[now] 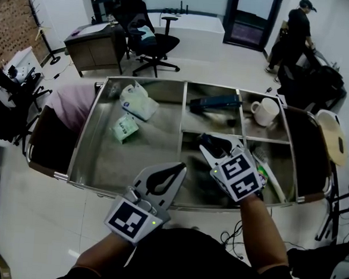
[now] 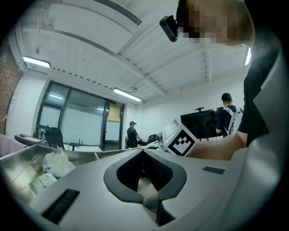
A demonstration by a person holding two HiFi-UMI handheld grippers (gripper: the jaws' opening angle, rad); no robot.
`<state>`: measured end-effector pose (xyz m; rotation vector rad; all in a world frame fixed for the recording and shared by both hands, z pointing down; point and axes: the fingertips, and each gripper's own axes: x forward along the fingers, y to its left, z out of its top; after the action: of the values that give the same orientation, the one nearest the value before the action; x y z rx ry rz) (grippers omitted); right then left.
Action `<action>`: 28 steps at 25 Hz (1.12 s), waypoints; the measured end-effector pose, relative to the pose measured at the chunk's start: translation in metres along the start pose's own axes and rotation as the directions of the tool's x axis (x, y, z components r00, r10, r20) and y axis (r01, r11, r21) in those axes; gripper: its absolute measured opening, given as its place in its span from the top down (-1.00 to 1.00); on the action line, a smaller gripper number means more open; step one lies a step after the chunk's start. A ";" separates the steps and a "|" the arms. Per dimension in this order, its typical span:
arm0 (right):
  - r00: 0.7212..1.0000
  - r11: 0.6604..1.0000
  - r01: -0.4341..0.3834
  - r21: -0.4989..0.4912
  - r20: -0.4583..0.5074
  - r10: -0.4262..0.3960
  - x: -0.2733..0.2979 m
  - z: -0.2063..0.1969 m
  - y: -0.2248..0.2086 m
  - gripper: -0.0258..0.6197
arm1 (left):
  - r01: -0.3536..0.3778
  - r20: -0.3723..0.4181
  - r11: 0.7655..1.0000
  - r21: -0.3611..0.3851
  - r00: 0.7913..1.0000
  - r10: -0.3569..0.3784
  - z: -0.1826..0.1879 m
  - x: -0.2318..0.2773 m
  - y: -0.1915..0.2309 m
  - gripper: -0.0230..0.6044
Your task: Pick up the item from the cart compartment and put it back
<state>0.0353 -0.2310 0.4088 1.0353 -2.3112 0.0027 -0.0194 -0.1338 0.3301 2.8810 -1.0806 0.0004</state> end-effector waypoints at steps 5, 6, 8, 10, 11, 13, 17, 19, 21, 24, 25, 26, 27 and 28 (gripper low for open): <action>1.000 1.000 0.013 -0.004 -0.007 -0.014 -0.001 -0.001 -0.001 0.27 | -0.004 -0.002 1.000 0.000 1.000 0.004 0.000 -0.001 0.002 0.93; 1.000 1.000 0.015 -0.001 -0.003 -0.015 -0.002 -0.001 -0.001 0.27 | -0.005 -0.002 1.000 -0.001 1.000 0.005 0.000 -0.001 0.002 0.93; 1.000 1.000 0.015 0.002 0.005 -0.015 -0.004 0.001 -0.001 0.27 | -0.004 -0.002 1.000 -0.002 1.000 0.004 0.000 -0.001 0.002 0.93; 1.000 1.000 0.007 0.006 0.011 -0.007 -0.005 0.002 0.000 0.28 | -0.003 -0.001 1.000 -0.001 1.000 0.003 0.001 -0.001 0.001 0.93; 1.000 1.000 0.001 0.009 0.014 -0.001 -0.006 0.002 0.001 0.33 | -0.003 -0.001 1.000 0.000 1.000 0.003 0.001 0.000 0.001 0.93; 1.000 1.000 -0.008 0.016 0.020 0.008 -0.008 0.003 0.002 0.37 | -0.001 -0.002 1.000 0.001 1.000 0.001 0.001 0.000 -0.001 0.93; 0.998 0.999 -0.012 0.042 0.061 0.009 -0.013 0.010 0.004 0.88 | 0.003 -0.003 1.000 0.004 1.000 -0.003 0.001 -0.002 -0.003 0.93; 0.996 0.997 -0.021 0.079 0.092 0.013 -0.018 0.014 0.003 0.88 | 0.004 -0.002 1.000 0.006 1.000 -0.004 0.001 -0.003 -0.004 0.93; 0.993 0.993 -0.030 0.112 0.117 0.017 -0.023 0.018 0.002 0.88 | 0.004 -0.002 1.000 0.007 1.000 -0.004 0.001 -0.003 -0.005 0.93; 0.989 0.990 -0.032 0.137 0.146 0.012 -0.029 0.022 0.000 0.88 | 0.003 -0.004 1.000 0.007 1.000 -0.003 0.002 -0.004 -0.007 0.93; 0.988 0.989 -0.032 0.144 0.154 0.009 -0.031 0.024 -0.001 0.88 | 0.002 -0.004 1.000 0.006 1.000 -0.002 0.001 -0.004 -0.007 0.93; 0.987 0.988 -0.033 0.152 0.163 0.008 -0.033 0.025 -0.001 0.88 | 0.002 -0.004 1.000 0.005 1.000 -0.002 0.001 -0.004 -0.008 0.93; 0.985 0.987 -0.036 0.160 0.171 0.008 -0.035 0.026 -0.001 0.88 | 0.002 -0.004 1.000 0.005 1.000 -0.002 0.001 -0.004 -0.008 0.93; 0.983 0.985 -0.040 0.168 0.181 0.009 -0.037 0.027 -0.001 0.88 | 0.002 -0.004 1.000 0.005 1.000 -0.002 0.001 -0.004 -0.008 0.93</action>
<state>0.0407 -0.2126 0.3668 1.1322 -2.5229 0.1246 -0.0174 -0.1248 0.3286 2.8854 -1.0785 0.0089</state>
